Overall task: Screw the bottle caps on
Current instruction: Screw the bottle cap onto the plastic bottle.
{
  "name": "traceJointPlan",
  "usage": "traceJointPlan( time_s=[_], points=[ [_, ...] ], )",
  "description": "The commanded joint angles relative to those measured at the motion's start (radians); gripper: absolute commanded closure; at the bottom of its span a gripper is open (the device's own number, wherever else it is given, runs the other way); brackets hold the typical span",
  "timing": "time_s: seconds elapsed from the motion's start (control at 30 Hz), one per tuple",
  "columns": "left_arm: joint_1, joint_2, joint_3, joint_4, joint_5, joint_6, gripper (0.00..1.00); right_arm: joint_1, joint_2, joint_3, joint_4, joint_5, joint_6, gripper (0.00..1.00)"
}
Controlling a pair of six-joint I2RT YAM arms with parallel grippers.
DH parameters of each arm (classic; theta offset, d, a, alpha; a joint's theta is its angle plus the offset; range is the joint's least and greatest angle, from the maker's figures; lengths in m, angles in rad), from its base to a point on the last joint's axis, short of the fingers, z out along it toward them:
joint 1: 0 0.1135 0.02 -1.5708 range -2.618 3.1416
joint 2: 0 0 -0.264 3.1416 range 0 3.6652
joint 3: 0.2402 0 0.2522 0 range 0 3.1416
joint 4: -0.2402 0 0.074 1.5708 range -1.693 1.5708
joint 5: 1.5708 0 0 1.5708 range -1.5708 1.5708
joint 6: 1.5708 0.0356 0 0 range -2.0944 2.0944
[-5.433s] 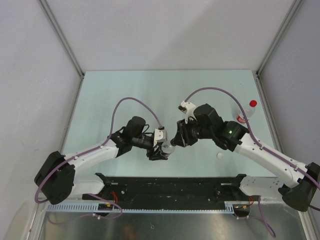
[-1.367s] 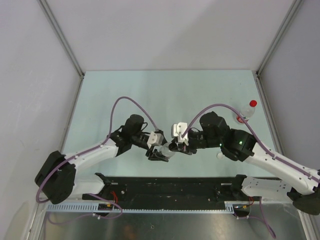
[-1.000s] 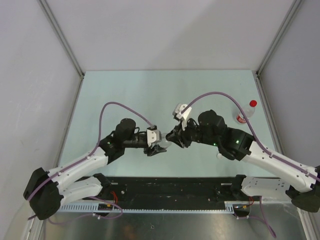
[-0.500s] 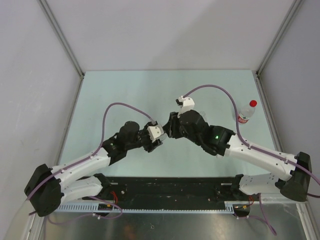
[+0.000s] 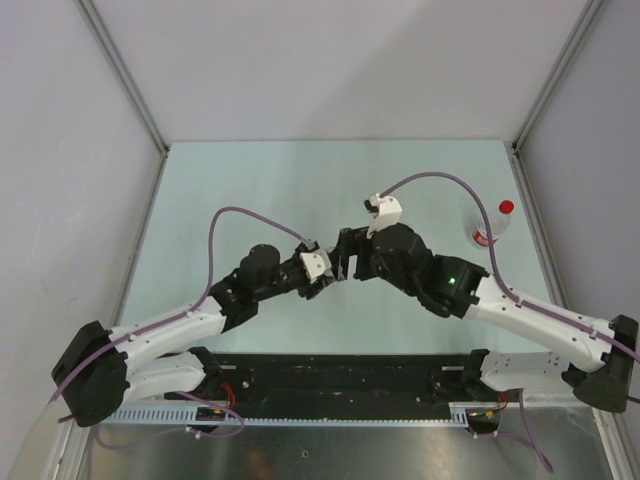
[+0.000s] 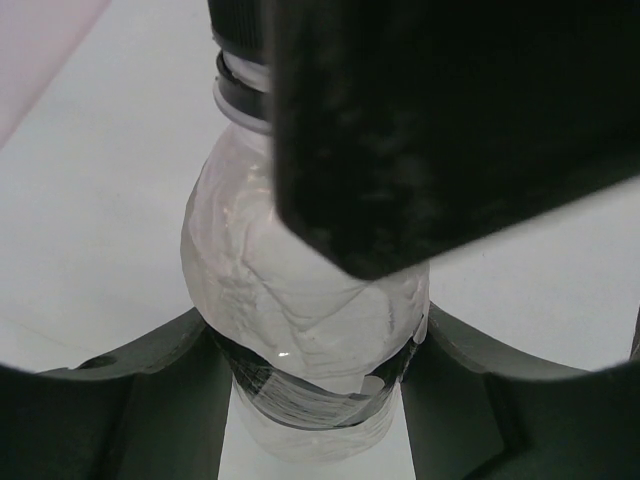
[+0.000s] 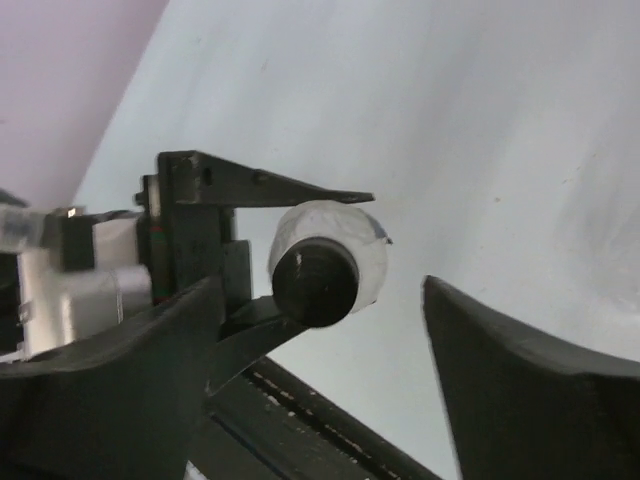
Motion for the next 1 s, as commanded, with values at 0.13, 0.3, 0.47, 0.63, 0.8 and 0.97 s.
traceJointPlan(
  time_s=[0.13,0.3,0.47,0.63,0.8,0.97],
  points=[
    [-0.008,0.039,0.051,0.134,0.040,-0.006,0.70,0.003,-0.221,-0.004,0.033,-0.197,-0.255,0.01],
    [-0.005,0.025,0.043,0.135,0.141,-0.007,0.70,0.005,-0.309,-0.003,-0.095,-0.303,-0.409,0.01],
    [0.018,0.018,0.013,0.129,0.384,0.046,0.72,0.006,-0.371,-0.023,-0.177,-0.392,-0.796,0.01],
    [0.117,0.025,0.020,0.026,0.679,0.105,0.67,0.007,-0.405,-0.061,-0.256,-0.580,-1.171,0.01],
    [0.141,0.036,0.041,-0.076,0.759,0.177,0.67,0.005,-0.369,-0.067,-0.259,-0.675,-1.241,0.05],
    [0.140,0.085,0.077,-0.153,0.796,0.213,0.66,0.005,-0.284,-0.067,-0.187,-0.702,-1.259,0.07]
  ],
)
